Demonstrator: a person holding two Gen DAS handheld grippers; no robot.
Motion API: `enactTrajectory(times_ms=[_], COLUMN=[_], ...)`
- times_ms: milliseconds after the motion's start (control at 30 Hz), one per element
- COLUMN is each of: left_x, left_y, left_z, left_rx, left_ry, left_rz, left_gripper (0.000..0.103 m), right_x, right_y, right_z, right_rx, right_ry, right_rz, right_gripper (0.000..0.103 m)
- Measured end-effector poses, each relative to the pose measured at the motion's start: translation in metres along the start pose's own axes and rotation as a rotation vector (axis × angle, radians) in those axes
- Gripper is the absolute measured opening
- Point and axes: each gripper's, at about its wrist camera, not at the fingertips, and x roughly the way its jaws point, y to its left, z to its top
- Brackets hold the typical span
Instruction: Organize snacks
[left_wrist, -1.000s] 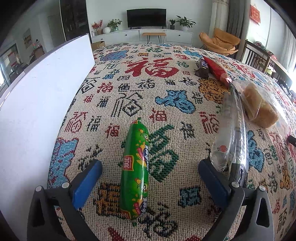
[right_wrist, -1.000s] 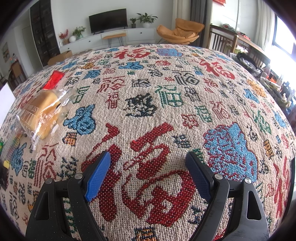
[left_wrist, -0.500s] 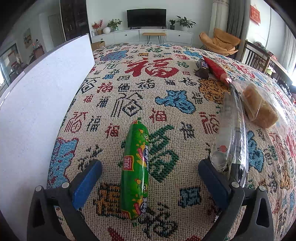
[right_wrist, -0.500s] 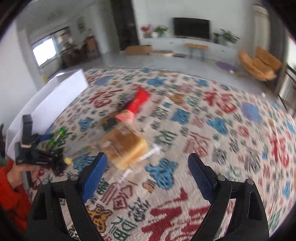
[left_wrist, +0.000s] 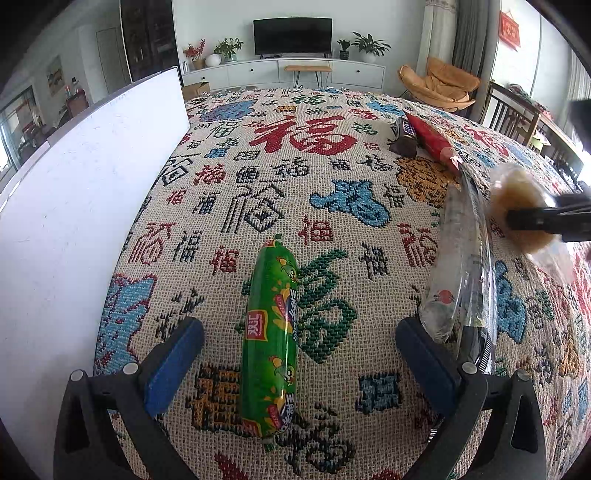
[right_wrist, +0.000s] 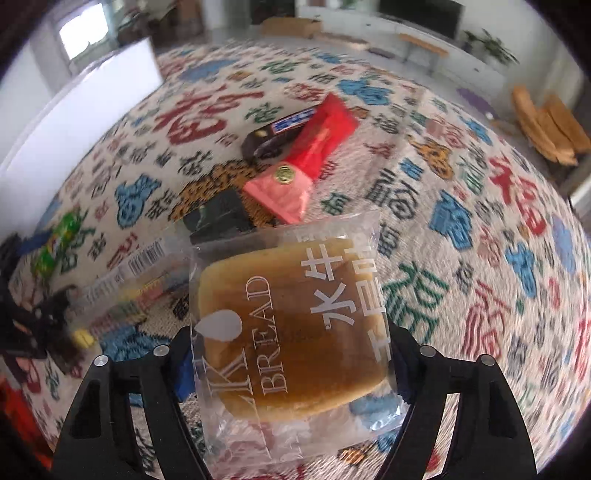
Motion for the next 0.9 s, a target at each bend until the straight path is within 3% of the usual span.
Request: enactTrajectory(times_ms=[100,233,567,900], left_x=[0.0,-0.001,-0.001,-0.001], left_y=[0.0,0.0,0.0,0.0], left_z=[0.0,0.0,0.0,0.001], left_rx=[0.0,0.001,0.001,0.001], left_ry=[0.001,0.0,0.001,0.001], left_rz=[0.0,0.002,0.002,0.002], left_gripper=[0.103,0.103,0.103,0.103], right_x=[-0.033,-0.062,-0.045,-0.044], right_y=[-0.013,-0.009,0.008,0.008], right_z=[-0.04,-0.088,-0.121,-0.122], right_rx=[0.226,0.321,0.277,0.28], right_ry=[-0.093,-0.158,-0.204,-0.204], right_rz=[0.005,-0.07,-0.226,-0.236], right_gripper=[0.077,0.077,0.086,0.086])
